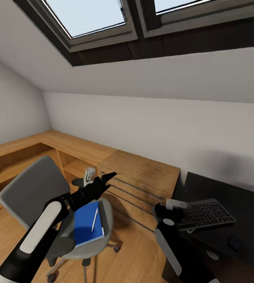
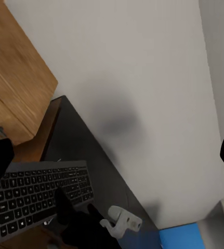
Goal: In the bedroom, organize the workspace by keeping the computer under the desk, ensuring the monitor is on the desk, placing the keyboard on the desk next to the monitor, placing the mouse on the desk next to the keyboard, moving the folder from the swivel chair onto the desk next to the mouse, stacking the notebook on top of the folder with the pen on top of the notebook, and positioning the swivel chair next to the desk.
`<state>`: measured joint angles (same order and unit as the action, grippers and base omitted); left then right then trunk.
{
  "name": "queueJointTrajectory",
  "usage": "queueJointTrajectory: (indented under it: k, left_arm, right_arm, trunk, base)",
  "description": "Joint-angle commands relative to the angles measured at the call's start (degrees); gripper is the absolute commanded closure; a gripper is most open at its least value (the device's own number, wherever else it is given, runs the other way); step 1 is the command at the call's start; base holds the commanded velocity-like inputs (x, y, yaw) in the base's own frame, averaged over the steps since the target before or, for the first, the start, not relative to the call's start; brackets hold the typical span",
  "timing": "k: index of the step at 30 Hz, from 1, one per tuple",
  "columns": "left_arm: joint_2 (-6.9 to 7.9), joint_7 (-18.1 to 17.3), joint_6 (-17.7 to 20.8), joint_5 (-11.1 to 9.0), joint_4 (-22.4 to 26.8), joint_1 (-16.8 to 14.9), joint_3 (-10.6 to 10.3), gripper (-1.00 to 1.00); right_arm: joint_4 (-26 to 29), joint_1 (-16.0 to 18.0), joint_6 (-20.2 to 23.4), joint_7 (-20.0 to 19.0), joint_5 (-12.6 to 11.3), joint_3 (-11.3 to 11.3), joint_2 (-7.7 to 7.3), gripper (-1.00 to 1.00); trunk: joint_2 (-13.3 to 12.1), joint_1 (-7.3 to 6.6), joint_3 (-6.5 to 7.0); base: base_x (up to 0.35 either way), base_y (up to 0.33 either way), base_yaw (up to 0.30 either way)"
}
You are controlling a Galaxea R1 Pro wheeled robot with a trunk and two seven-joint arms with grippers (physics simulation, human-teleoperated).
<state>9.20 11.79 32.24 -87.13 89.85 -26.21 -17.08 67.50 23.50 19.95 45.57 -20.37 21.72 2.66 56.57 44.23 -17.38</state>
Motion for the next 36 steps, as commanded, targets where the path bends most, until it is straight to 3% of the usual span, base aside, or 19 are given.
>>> queueJointTrajectory:
  k: [1,10,18,24,36]
  left_arm:
    - [0.03,0.5,0.0,-0.6,0.1,-0.1,-0.1,-1.00]
    - [0.03,0.5,0.1,-0.6,0.1,-0.1,0.0,-1.00]
    - [0.03,0.4,0.3,-0.8,0.1,-0.1,0.3,-1.00]
    - [0.03,0.5,0.3,-1.0,0.1,-0.1,0.5,-1.00]
    - [0.03,0.6,0.3,-1.9,0.1,-0.1,0.5,-1.00]
  right_arm:
    - [0.1,0.1,0.3,0.4,-0.3,0.1,-0.03,-1.00]
    - [-0.4,0.1,0.4,0.3,-0.3,0.4,-0.02,-1.00]
    - [-0.9,0.1,0.4,0.4,-0.2,3.7,-0.02,-1.00]
    - [-1.5,0.1,0.4,0.4,-0.2,4.1,-0.02,-1.00]
    - [-2.0,0.1,0.4,0.4,0.0,4.3,-0.07,-1.00]
  trunk:
    - [0.1,0.01,-0.08]
    - [0.1,0.01,-0.08]
    - [0.1,0.01,-0.20]
    - [0.1,0.01,-0.33]
    - [0.1,0.01,-0.41]
  base:
    - [0.000,0.000,0.277]
    - [0.000,0.000,0.278]
    - [0.000,0.000,0.277]
    - [0.000,0.000,0.265]
    - [0.000,0.000,0.078]
